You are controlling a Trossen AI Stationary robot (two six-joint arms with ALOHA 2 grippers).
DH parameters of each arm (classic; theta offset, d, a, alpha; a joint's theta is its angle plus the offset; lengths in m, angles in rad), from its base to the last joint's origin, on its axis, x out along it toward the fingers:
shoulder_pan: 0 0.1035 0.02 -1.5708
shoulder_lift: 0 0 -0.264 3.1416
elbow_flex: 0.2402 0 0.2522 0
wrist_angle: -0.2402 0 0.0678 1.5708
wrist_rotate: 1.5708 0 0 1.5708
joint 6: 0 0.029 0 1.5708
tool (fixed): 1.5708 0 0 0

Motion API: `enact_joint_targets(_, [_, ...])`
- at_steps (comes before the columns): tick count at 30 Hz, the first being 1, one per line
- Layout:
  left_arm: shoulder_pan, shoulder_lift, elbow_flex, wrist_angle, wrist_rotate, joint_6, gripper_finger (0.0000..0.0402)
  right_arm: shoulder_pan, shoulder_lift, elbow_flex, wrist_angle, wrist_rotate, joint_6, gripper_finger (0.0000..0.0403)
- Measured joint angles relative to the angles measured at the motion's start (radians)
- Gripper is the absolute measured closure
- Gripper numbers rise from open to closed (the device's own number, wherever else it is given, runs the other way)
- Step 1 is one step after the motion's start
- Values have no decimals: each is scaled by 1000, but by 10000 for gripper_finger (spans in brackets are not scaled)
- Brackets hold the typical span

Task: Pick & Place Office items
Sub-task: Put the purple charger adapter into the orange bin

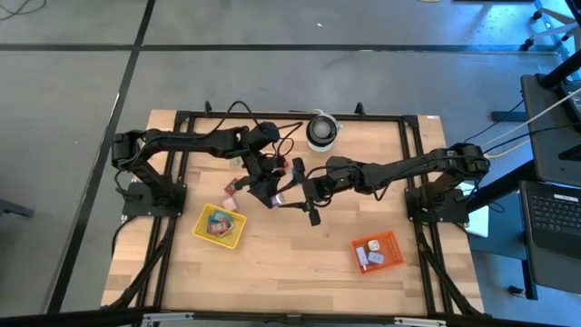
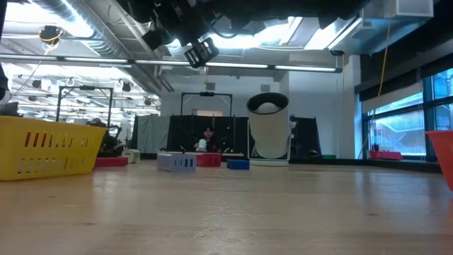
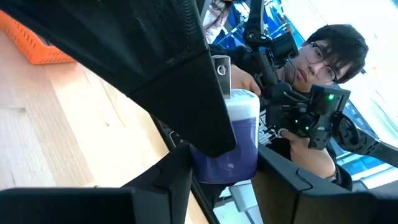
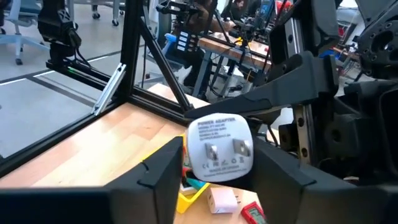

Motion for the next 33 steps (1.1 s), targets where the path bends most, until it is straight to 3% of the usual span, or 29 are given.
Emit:
enact_joint_targets(4, [0,0,0,0,5,0,265,0,0,0,-3,-15,-8,269])
enact_joint_targets(14, [0,0,0,0,2,-3,260,0,0,0,-4,-30,-28,271])
enact_joint_targets(25, [2,0,0,2,-14,-10,194,1,-7,0,-10,-63,-43,271])
enact_joint_targets(33, [17,0,0,-1,17,9,170,-10,-56,-1,-20,-62,-61,271])
